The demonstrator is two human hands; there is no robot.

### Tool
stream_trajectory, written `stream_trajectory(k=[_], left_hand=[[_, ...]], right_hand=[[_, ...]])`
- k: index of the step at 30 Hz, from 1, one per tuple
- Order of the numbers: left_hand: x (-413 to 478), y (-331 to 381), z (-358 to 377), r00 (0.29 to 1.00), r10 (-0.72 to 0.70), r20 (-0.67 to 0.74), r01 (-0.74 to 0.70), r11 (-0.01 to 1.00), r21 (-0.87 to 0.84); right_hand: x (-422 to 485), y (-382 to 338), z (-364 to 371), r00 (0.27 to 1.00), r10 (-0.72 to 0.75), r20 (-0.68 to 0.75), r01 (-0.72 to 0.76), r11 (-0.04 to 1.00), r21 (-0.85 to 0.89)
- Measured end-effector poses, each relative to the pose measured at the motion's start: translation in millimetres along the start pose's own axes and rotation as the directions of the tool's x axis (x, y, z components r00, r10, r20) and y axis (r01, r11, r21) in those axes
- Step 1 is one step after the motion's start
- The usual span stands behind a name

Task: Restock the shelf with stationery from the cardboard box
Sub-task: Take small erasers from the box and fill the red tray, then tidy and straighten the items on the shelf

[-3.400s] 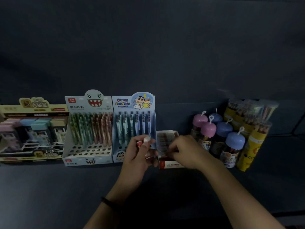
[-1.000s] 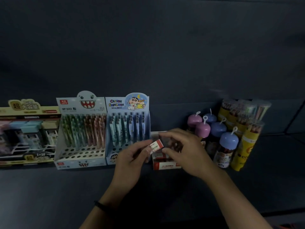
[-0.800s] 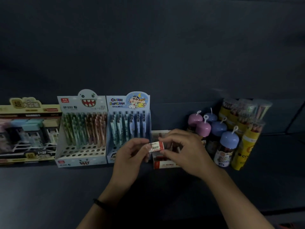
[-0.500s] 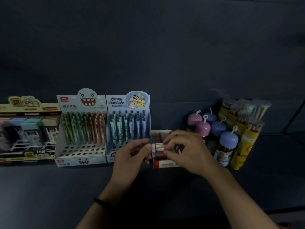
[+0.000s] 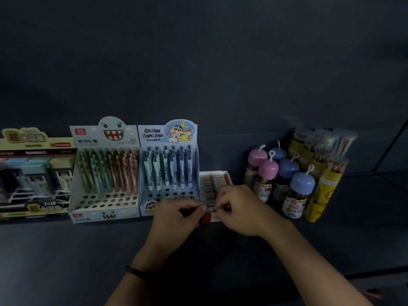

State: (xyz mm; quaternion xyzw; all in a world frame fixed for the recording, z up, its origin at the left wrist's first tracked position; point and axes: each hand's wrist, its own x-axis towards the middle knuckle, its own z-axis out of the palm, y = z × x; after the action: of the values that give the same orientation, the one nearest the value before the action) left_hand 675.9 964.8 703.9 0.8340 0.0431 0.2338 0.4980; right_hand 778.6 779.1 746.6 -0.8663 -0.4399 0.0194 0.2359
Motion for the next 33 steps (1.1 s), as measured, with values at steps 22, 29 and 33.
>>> stream_trajectory(k=[22,29,33], left_hand=[[-170,97,110,0.438,0.483,0.758,-0.583,0.795,-0.169],[-368,119,240,-0.117,0.282,0.952,-0.626,0.724,-0.291],[-479,132,290,-0.318,0.142,0.937,-0.659,0.677,-0.327]], right_hand=[[-391,-80,83,0.357,0.800,-0.483,-0.783,0.538,0.313],[-636,-146,167,-0.189,0.950,-0.249,-0.852,-0.033,0.522],[-772,-197,215,-0.422,0.901,-0.097,-0.729,-0.274,0.628]])
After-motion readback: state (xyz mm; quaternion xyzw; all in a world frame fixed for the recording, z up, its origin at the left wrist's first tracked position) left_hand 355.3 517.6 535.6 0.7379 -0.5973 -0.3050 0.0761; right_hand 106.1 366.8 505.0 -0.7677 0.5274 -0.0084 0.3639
